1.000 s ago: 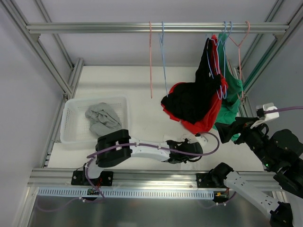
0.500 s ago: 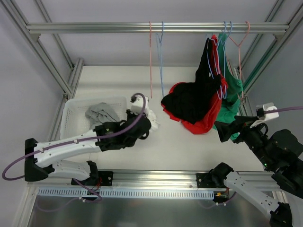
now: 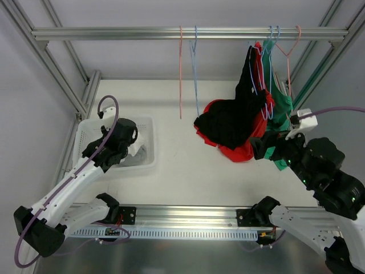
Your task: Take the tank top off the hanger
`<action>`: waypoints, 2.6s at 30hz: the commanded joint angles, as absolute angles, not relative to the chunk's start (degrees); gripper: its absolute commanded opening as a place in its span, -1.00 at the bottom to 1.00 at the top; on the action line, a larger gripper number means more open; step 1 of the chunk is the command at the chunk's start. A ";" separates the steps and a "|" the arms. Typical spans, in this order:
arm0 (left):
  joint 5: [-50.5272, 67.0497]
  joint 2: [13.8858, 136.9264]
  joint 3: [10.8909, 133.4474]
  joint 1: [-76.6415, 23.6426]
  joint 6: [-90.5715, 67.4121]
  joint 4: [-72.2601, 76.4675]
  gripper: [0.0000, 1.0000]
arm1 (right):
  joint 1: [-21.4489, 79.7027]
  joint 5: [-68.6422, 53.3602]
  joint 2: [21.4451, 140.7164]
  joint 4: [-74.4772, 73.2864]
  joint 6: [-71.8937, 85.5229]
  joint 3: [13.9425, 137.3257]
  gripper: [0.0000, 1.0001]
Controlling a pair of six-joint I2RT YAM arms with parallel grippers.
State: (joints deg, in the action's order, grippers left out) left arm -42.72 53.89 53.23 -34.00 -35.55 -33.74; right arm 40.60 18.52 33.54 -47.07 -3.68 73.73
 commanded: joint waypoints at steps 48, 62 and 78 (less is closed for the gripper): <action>10.72 35.68 47.55 -29.53 -23.64 -36.91 0.97 | 14.33 7.65 86.92 -49.75 -19.25 115.66 -0.18; 10.46 37.79 47.28 -29.62 -22.94 -36.48 0.97 | 15.82 1.24 91.67 -44.13 -12.13 119.54 -0.99; 11.86 36.04 46.76 -29.62 -22.94 -35.86 0.97 | 19.07 -6.33 76.91 -21.09 -5.98 101.34 -0.99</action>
State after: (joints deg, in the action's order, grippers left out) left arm 9.43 36.93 46.87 -29.89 -23.55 -36.80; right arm 19.05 -4.19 80.12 -28.14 -7.38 101.36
